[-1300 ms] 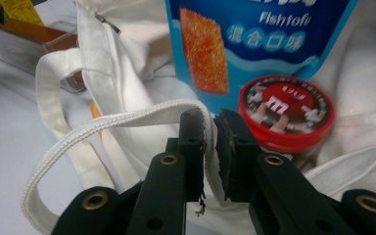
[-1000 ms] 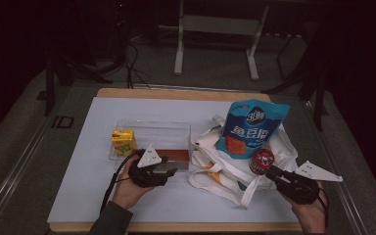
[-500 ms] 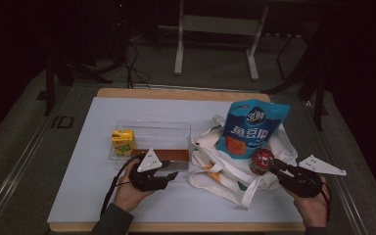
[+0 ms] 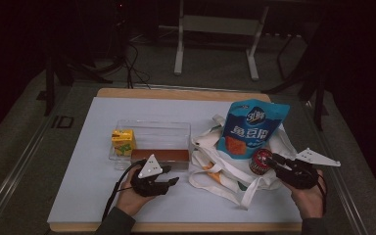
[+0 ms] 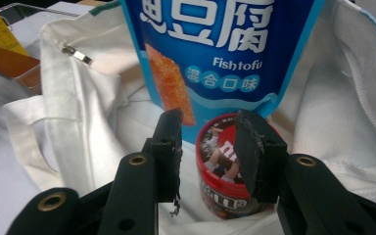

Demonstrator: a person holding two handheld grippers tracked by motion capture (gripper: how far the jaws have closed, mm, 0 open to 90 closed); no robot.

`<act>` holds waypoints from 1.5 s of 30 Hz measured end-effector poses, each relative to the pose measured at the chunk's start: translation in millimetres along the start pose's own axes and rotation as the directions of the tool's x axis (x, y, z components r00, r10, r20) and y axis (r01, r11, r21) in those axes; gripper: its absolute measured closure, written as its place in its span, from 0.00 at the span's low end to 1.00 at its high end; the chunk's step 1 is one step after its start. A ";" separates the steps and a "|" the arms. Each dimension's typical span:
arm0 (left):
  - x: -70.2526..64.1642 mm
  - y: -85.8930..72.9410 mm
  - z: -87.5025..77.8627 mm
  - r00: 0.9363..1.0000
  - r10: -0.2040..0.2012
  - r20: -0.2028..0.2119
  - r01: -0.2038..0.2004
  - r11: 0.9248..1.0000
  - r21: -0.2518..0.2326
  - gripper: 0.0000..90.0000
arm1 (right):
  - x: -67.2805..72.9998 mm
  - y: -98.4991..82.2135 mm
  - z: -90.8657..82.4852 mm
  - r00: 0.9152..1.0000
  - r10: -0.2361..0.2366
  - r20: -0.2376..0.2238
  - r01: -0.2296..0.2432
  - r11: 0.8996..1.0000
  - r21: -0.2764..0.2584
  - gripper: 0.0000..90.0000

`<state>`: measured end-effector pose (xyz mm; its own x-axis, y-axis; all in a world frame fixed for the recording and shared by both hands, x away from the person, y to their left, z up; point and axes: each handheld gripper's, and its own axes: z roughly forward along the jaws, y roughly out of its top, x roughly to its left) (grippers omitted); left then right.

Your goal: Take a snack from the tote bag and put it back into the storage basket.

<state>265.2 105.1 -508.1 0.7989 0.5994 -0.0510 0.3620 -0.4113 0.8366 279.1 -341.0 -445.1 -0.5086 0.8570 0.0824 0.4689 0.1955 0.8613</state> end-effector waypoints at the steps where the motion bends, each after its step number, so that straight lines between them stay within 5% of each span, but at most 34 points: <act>1: -0.1 -1.3 1.3 1.000 -0.002 0.000 0.002 1.000 0.001 0.55 | -1.0 0.8 1.4 1.000 -0.002 0.001 0.002 1.000 0.002 0.70; 24: -1.5 -17.2 12.9 1.000 0.002 -0.017 -0.002 1.000 -0.024 0.54 | -16.3 33.5 17.0 0.999 0.013 0.047 -0.014 1.000 0.015 0.59; 38: -0.1 -21.8 17.2 1.000 -0.015 -0.004 0.015 1.000 -0.014 0.54 | -36.6 52.3 30.6 0.998 0.065 0.021 -0.065 0.998 0.020 0.41; 45: -2.1 -22.5 19.6 1.000 -0.003 -0.008 0.003 1.000 0.002 0.54 | -42.7 60.4 36.9 0.996 0.082 -0.022 -0.081 0.996 0.027 0.40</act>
<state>264.8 99.7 -537.5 0.7937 0.6063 -0.0492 0.3653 -0.4104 0.8355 355.9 -348.3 -415.0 -0.4844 0.8594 0.1637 0.5281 0.1381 0.8379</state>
